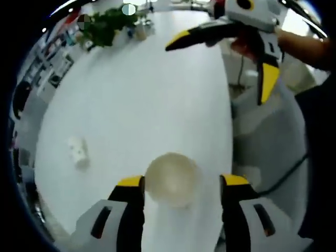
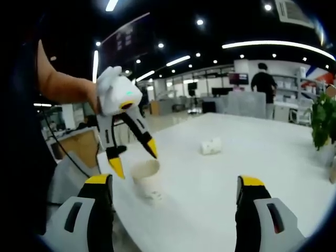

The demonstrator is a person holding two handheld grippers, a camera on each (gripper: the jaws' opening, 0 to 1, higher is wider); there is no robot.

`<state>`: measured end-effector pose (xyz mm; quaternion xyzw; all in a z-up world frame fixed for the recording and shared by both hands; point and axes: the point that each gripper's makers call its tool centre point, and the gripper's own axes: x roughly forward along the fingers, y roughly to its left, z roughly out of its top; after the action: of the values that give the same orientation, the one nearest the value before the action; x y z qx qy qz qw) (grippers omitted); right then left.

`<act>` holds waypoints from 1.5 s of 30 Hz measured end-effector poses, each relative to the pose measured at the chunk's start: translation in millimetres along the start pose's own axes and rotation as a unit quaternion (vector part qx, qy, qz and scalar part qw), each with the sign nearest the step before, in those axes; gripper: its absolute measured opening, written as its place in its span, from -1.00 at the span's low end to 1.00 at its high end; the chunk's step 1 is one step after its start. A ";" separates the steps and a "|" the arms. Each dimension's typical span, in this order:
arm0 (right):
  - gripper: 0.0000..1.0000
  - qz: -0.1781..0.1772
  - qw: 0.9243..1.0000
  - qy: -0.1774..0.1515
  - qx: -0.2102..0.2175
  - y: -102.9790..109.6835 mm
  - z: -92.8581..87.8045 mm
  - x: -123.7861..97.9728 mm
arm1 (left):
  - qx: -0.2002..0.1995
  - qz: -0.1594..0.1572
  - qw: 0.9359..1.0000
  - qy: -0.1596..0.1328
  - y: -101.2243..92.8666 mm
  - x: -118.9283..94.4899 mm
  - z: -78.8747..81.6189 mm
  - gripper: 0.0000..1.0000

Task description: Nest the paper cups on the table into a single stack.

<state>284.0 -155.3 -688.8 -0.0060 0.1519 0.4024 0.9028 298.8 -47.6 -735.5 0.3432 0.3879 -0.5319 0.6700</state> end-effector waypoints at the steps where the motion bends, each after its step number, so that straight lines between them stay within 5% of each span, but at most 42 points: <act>1: 0.93 -0.001 1.000 0.000 0.000 -1.3 1.3 0.4 | -0.008 0.005 1.000 -0.010 3.3 -1.8 0.5 0.28; 7: 0.94 -0.003 1.000 -0.002 -0.008 -8.6 10.3 3.1 | -0.065 0.026 0.994 -0.080 26.3 -16.0 -2.4 0.50; 9: 0.94 -0.004 1.000 -0.004 -0.011 -11.5 13.8 4.8 | -0.086 0.033 0.992 -0.082 31.5 -18.5 -11.1 0.59; 16: 0.95 -0.007 1.000 -0.005 -0.012 -17.2 17.4 10.8 | -0.149 0.079 0.976 -0.139 51.1 -32.5 -36.5 0.77; 19: 0.95 -0.009 1.000 -0.006 -0.009 -19.1 17.5 14.0 | -0.174 0.108 0.965 -0.161 59.7 -38.6 -49.0 0.80; 22: 0.96 -0.016 1.000 -0.009 -0.009 -23.0 18.3 15.5 | -0.216 0.127 0.948 -0.198 67.1 -47.8 -61.4 0.85; 29: 0.96 -0.032 0.999 -0.009 -0.003 -31.4 15.4 17.9 | -0.227 0.174 0.917 -0.279 77.8 -72.7 -77.8 1.00; 33: 0.98 -0.036 0.999 -0.012 -0.001 -36.3 4.9 20.1 | -0.251 0.190 0.905 -0.287 81.3 -77.9 -96.9 1.00; 36: 1.00 -0.047 0.999 -0.004 0.002 -43.6 -6.6 20.3 | -0.248 0.218 0.888 -0.320 85.2 -90.6 -101.2 1.00; 43: 1.00 -0.061 0.998 -0.002 0.001 -47.4 -15.0 16.7 | -0.246 0.233 0.879 -0.335 80.1 -90.0 -114.0 1.00; 45: 1.00 -0.062 0.998 -0.001 0.001 -47.8 -17.6 17.0 | -0.244 0.233 0.882 -0.330 77.8 -86.1 -115.9 1.00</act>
<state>324.8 -177.6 -715.6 -0.0136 0.1508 0.3458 0.9260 345.5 107.4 -709.4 0.0542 0.1704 -0.3316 0.9263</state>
